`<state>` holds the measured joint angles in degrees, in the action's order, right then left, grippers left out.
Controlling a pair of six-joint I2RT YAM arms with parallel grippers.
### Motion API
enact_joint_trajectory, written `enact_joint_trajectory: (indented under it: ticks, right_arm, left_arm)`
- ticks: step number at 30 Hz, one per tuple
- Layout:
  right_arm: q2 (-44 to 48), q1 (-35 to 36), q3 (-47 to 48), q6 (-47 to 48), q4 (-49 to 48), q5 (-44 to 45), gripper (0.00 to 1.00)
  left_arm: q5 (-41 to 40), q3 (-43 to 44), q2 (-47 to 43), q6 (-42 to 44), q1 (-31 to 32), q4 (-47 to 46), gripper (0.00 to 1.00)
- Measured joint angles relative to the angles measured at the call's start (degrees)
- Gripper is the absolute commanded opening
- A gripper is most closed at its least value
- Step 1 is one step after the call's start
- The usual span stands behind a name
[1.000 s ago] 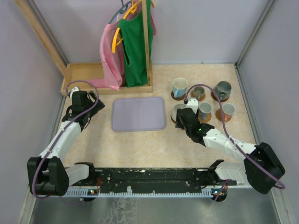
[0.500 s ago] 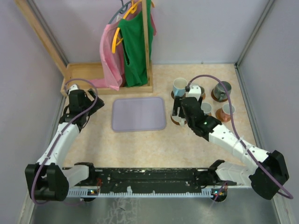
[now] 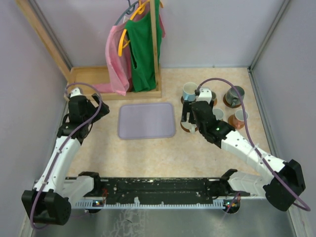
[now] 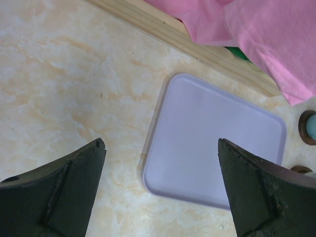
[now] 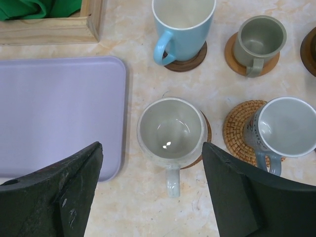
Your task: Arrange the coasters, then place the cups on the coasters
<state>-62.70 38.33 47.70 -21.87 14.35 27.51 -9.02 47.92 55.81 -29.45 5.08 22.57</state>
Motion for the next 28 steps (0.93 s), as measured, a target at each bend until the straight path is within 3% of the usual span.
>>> enact_joint_trajectory:
  ticks: [15, 28]
  right_arm:
    - [-3.4, 0.0, 5.6, -1.3, 7.3, 2.0, 0.83]
    - [-3.4, 0.0, 5.6, -3.3, 9.5, 4.0, 0.84]
  left_arm:
    - [-5.4, 2.1, 3.5, 1.4, 17.6, 2.1, 1.00]
    - [-7.5, 2.1, 5.8, 1.2, 21.6, 1.4, 1.00]
